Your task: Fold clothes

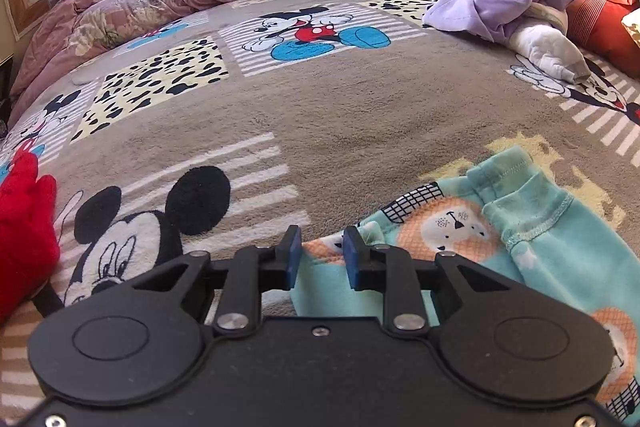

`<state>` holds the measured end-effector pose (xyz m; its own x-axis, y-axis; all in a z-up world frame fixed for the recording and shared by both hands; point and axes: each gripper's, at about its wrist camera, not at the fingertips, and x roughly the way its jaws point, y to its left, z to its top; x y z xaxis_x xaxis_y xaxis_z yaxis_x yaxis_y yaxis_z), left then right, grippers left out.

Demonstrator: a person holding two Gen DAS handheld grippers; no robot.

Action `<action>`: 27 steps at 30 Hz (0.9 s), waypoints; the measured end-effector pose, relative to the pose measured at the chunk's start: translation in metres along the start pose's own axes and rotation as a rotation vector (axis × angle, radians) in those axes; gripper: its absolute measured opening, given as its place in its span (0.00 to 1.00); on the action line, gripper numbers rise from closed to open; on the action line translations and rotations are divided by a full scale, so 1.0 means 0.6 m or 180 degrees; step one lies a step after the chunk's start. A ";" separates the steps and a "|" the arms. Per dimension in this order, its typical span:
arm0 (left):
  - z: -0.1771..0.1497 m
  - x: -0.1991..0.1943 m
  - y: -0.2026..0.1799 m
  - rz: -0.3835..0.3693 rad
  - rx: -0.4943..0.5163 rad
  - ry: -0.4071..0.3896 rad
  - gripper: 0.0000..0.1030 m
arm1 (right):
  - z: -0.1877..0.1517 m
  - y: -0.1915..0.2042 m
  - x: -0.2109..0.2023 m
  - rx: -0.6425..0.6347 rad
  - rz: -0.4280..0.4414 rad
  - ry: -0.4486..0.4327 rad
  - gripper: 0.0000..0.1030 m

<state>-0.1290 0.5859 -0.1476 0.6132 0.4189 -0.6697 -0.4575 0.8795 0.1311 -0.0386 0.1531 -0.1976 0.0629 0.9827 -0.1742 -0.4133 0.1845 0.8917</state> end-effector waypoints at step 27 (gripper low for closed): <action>-0.015 -0.013 -0.029 0.0014 -0.0368 0.0316 0.22 | -0.013 0.000 -0.006 0.0021 -0.0077 -0.0157 0.09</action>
<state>-0.1319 0.5654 -0.1510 0.5469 0.3933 -0.7391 -0.5348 0.8433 0.0530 -0.0462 0.1497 -0.2003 0.1174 0.9775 -0.1751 -0.4051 0.2081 0.8903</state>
